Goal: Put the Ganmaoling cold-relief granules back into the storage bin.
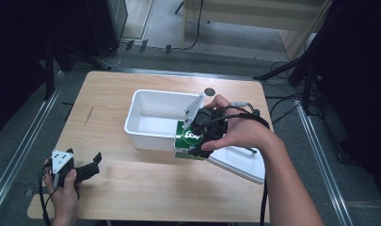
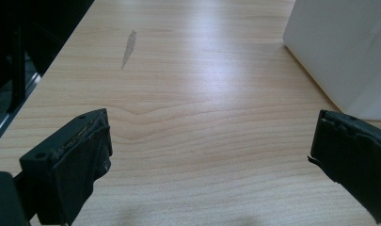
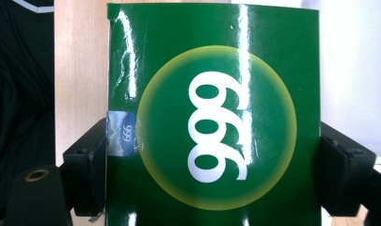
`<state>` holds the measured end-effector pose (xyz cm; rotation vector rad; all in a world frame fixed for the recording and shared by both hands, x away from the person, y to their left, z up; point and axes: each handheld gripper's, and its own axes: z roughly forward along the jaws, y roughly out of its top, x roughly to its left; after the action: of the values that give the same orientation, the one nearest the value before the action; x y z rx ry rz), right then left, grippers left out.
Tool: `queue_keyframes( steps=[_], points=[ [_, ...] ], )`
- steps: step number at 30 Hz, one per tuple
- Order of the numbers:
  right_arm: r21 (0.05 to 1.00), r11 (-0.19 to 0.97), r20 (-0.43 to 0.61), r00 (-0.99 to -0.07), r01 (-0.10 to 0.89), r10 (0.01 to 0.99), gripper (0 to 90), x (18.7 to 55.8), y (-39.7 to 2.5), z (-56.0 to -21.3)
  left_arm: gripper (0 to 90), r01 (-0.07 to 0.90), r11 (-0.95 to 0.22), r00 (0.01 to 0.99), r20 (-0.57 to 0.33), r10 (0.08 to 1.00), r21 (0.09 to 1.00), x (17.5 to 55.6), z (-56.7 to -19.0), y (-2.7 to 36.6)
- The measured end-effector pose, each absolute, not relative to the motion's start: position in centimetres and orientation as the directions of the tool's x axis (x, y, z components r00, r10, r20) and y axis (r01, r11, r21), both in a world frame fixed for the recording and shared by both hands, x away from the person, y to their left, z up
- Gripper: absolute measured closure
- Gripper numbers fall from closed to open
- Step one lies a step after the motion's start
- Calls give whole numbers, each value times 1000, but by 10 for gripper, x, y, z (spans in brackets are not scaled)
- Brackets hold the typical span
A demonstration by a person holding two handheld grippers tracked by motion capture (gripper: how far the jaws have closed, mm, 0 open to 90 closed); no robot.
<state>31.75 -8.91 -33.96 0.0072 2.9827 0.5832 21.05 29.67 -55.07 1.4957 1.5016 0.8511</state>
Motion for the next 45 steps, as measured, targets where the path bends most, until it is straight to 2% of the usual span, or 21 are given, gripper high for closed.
queue_keyframes(
  steps=[26, 45],
  points=[
    [366, 930, -150, -988, -19, 39, 157, 364, -74, -325, 0, 433, 56, 66, -94, 993, 900, 210, -551, 297],
    [351, 936, -169, -983, 12, 76, 156, 402, -65, -349, 0, 439, 58, 72, -99, 992, 897, 210, -551, 297]
  ],
)
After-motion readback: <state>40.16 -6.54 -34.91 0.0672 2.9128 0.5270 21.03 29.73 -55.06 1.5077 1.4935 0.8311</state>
